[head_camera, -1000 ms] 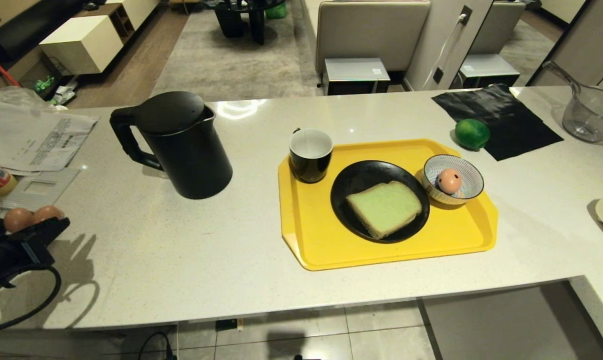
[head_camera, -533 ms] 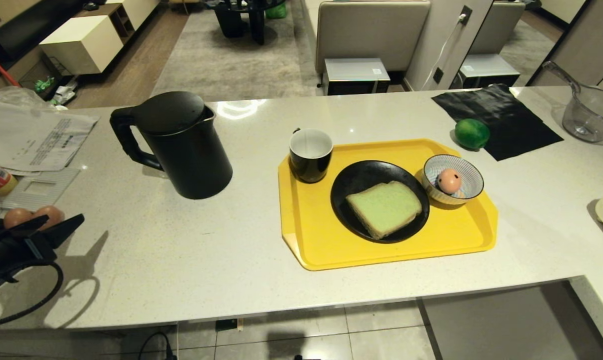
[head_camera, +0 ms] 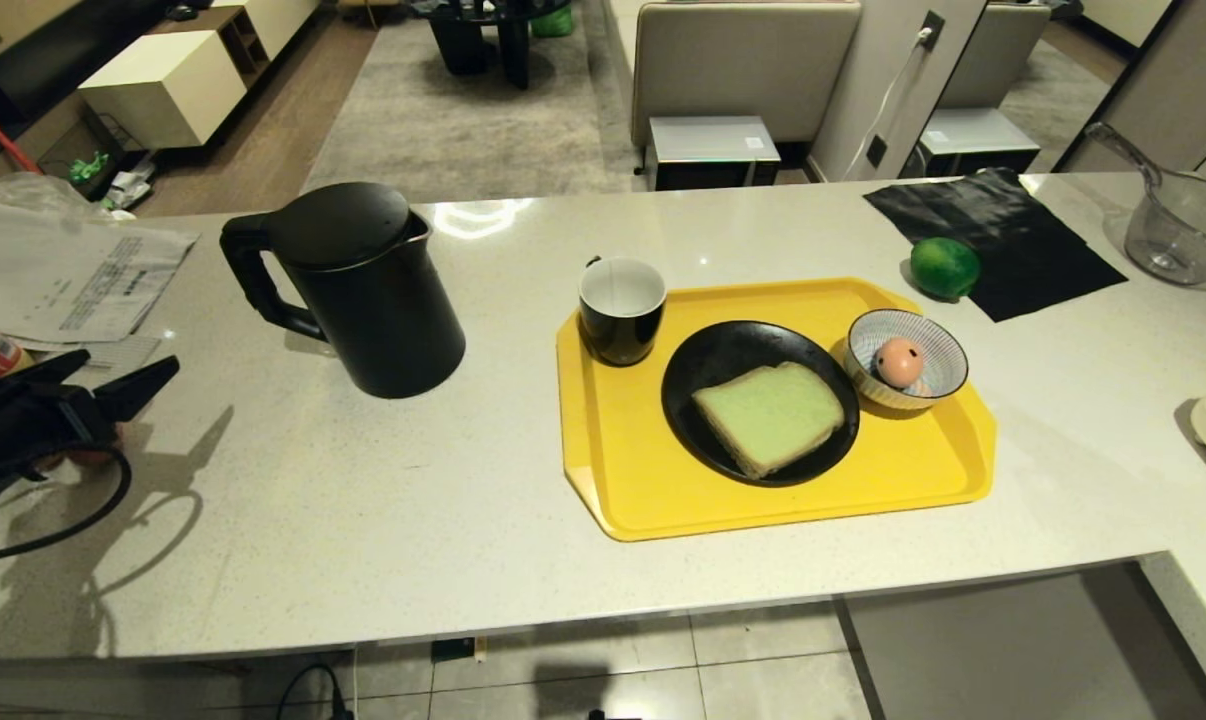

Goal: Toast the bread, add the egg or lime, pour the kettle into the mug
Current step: Pick up the kettle

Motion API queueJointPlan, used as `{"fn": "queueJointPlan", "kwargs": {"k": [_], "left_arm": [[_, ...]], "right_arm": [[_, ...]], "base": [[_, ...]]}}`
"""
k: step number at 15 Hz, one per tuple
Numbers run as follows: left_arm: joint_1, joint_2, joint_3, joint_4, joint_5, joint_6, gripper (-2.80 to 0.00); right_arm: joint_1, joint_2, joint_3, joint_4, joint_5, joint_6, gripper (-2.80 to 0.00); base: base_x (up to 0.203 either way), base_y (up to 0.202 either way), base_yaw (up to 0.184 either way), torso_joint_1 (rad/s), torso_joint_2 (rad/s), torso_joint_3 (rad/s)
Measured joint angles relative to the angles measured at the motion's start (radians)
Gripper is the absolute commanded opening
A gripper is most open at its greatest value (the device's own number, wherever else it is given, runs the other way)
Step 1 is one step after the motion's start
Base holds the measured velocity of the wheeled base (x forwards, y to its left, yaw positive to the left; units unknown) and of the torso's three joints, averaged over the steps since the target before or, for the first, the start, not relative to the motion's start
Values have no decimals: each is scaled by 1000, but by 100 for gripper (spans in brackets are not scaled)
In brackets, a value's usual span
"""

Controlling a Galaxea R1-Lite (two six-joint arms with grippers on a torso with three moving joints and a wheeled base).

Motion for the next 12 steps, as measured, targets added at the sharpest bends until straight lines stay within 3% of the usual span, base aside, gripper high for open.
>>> {"fn": "queueJointPlan", "kwargs": {"k": [6, 12], "left_arm": [[-95, 97, -183, 0, 0, -4, 0], [-150, 181, -288, -2, -2, -6, 0]], "right_arm": [[0, 0, 0, 0, 0, 0, -280], [0, 0, 0, 0, 0, 0, -280]], "base": [[0, 0, 0, 0, 0, 0], [0, 0, 0, 0, 0, 0]]}}
